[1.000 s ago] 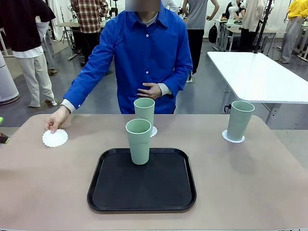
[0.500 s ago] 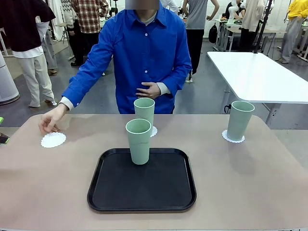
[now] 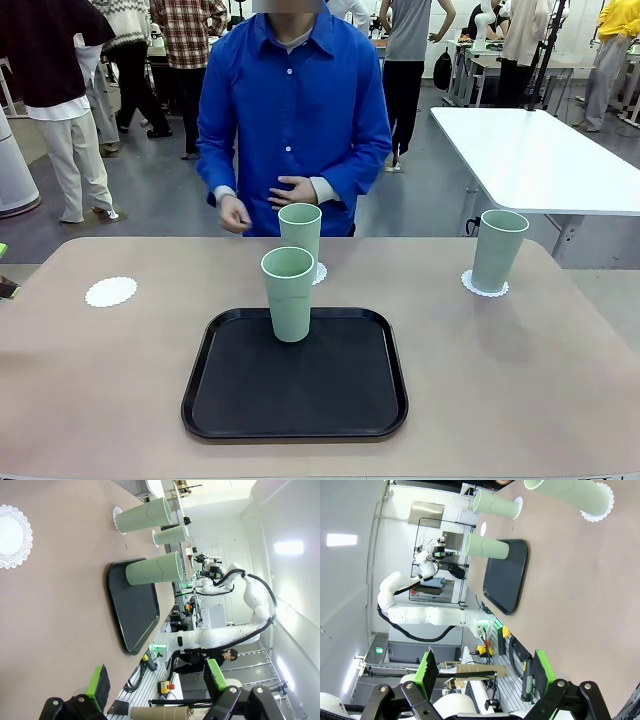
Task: Place coasters on the table and set cups on them.
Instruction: Take one Reusable plastic cup from the Flat Tray and place it on a coaster set by the human.
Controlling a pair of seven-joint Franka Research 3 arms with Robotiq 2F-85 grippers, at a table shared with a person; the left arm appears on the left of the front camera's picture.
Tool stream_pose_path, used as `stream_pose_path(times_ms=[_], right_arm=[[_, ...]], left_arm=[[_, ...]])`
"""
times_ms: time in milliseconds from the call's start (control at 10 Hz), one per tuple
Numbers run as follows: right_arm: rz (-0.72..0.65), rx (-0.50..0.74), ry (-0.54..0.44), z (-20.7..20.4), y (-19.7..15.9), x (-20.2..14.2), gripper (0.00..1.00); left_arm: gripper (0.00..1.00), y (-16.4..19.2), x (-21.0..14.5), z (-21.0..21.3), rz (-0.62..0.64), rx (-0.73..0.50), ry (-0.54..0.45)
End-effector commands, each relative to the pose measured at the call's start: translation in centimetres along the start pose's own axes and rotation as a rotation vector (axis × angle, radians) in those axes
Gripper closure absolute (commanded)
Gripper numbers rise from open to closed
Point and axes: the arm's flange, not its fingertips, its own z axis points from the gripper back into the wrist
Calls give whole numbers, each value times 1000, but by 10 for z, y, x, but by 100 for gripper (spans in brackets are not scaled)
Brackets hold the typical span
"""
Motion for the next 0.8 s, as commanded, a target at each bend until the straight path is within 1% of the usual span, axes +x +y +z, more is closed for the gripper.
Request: stream_pose_path(times_ms=[0,300,400,500,600,700], right_arm=[[-8,-4,6,0,3,-1,0],[-8,-4,6,0,3,-1,0],[-8,-4,6,0,3,-1,0],[-8,-4,6,0,3,-1,0],[-8,-4,6,0,3,-1,0],[-8,-4,6,0,3,-1,0]], left_arm=[[0,-2,-1,0,3,2,-3],[0,0,0,0,0,0,0],[0,-25,14,-12,-129,107,44],[0,-57,29,-27,-300,173,63],[0,-88,43,-46,-429,225,118],[0,-116,53,-75,-540,265,198]])
